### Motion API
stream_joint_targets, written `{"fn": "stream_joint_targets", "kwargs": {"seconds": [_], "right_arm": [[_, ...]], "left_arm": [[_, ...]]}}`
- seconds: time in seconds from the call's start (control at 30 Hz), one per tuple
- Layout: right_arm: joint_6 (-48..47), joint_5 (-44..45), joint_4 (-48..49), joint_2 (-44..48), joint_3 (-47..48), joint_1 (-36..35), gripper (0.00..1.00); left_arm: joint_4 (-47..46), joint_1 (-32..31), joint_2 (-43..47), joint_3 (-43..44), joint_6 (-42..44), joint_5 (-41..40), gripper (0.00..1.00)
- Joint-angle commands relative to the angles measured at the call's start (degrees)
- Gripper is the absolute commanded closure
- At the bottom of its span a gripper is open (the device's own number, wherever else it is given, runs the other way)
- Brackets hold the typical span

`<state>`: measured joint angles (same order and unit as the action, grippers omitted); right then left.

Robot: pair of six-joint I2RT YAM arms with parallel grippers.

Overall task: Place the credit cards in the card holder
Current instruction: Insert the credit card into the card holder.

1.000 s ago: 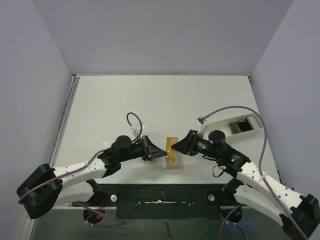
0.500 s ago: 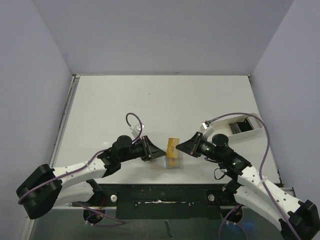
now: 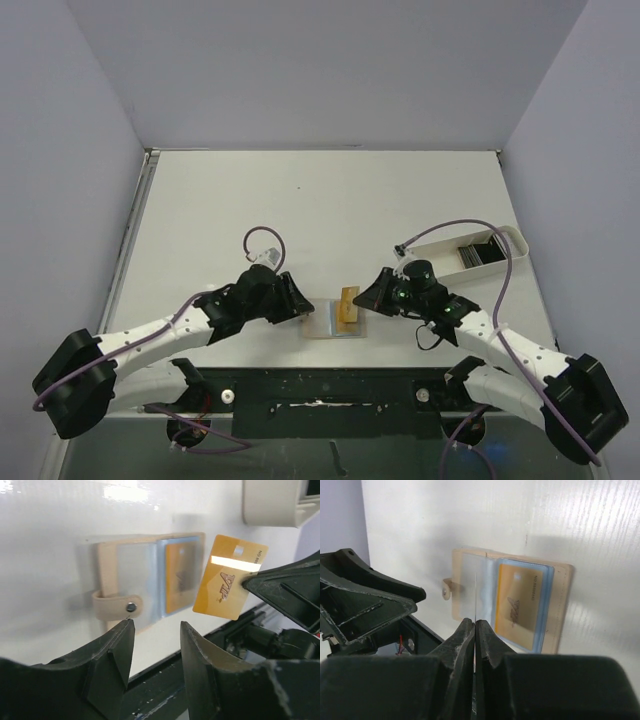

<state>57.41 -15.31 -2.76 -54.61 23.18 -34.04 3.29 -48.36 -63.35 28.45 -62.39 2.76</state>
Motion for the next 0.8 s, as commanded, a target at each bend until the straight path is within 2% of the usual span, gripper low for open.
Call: {"fn": "stream_joint_targets", "kwargs": {"seconds": [0.0,0.27,0.77], "right_arm": [[-2.31,-1.91,6.25,-4.96,2.94,0.49,1.00],[-5.58,-5.40,8.51,-12.98,5.20,1.00,1.00],[-6.16,-10.93,12.31,-21.14,6.01,1.04,1.00]], "left_arm": [[6.24,0.33,-2.70,3.59,3.72,-3.97,0.58],[5.04,0.35,-6.83,3.17,5.39,-3.80,0.54],[5.85,0.52,-11.67,4.84,7.03,-4.56,0.55]]}}
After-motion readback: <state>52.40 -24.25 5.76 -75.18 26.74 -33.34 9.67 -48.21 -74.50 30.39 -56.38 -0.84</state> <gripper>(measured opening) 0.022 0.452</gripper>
